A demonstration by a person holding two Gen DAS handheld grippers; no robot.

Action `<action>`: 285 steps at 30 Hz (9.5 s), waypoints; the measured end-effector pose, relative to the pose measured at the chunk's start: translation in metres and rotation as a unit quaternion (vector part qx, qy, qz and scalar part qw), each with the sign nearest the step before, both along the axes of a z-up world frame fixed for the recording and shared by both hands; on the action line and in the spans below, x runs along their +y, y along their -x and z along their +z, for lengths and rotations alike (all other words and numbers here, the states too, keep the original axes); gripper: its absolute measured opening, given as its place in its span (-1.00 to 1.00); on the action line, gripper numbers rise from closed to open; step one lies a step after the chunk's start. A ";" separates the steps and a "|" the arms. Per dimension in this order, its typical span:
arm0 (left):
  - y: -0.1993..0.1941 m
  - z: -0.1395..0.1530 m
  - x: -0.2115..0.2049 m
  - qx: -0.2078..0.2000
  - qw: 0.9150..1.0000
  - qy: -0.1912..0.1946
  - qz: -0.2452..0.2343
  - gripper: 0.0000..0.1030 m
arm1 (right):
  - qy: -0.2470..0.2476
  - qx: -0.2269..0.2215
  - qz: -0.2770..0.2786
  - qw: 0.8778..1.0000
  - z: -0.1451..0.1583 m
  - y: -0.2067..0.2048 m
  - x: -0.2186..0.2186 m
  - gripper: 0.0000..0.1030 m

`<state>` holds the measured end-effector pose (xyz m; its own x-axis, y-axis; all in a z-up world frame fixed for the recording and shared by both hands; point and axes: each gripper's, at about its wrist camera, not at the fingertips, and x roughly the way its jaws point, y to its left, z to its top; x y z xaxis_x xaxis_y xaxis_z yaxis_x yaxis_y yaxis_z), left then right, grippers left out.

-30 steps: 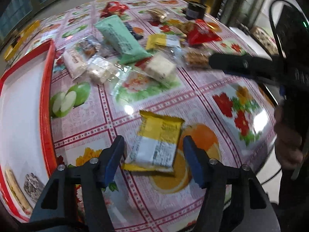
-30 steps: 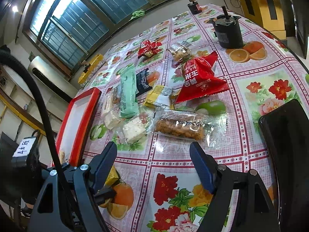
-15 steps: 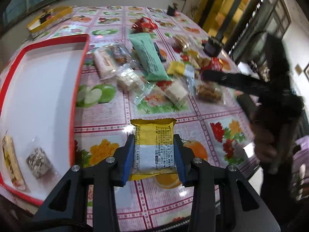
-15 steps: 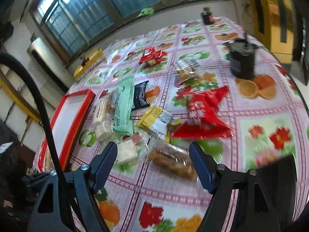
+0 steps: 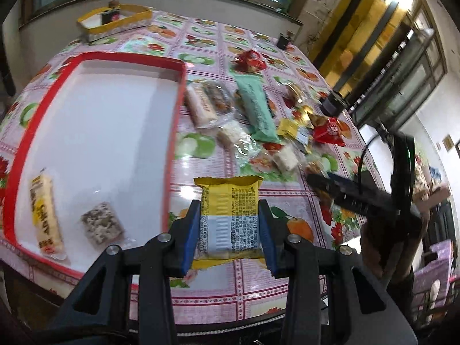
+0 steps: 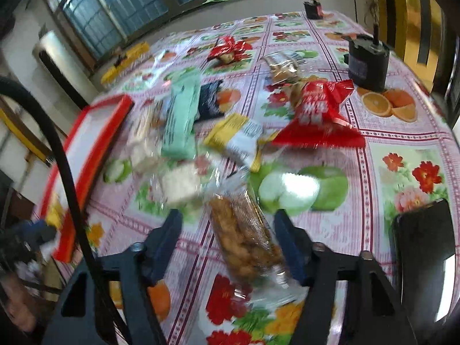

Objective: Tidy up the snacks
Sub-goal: 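Carry the wafer packet into the tray with the left gripper while the right carries a peanut-bar bag there, then release both packets in the tray and move both grippers back to the pile, then grasp the clear white-cake bag with the left gripper while the right grasps the red chip bag, then lower both bags into the tray and open both grippers, then grasp the green bar with the left gripper while the right grasps a yellow-and-white packet, then carry both packets over the tray and lower them in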

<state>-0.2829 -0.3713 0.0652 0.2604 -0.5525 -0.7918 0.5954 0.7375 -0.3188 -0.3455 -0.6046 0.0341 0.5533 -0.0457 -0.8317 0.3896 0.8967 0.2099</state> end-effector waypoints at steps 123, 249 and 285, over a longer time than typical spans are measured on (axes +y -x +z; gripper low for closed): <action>0.004 -0.036 -0.165 -0.093 0.978 -0.122 -0.143 0.54 | -0.064 -0.155 -0.156 0.973 0.008 -0.004 -0.105 -0.41; -0.021 0.026 -0.003 -0.034 0.998 -0.006 0.056 0.56 | 0.005 -0.002 0.035 0.999 -0.013 -0.070 -0.023 0.19; -0.067 -0.056 -0.196 -0.034 0.988 -0.144 -0.030 -0.34 | -0.099 -0.154 -0.099 0.978 0.001 -0.025 -0.081 -0.26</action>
<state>-0.2155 -0.5677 0.0094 0.2911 -0.3223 -0.9008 0.6543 0.7540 -0.0583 -0.3208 -0.6859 0.0353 0.7750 -0.0321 -0.6311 0.4434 0.7392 0.5069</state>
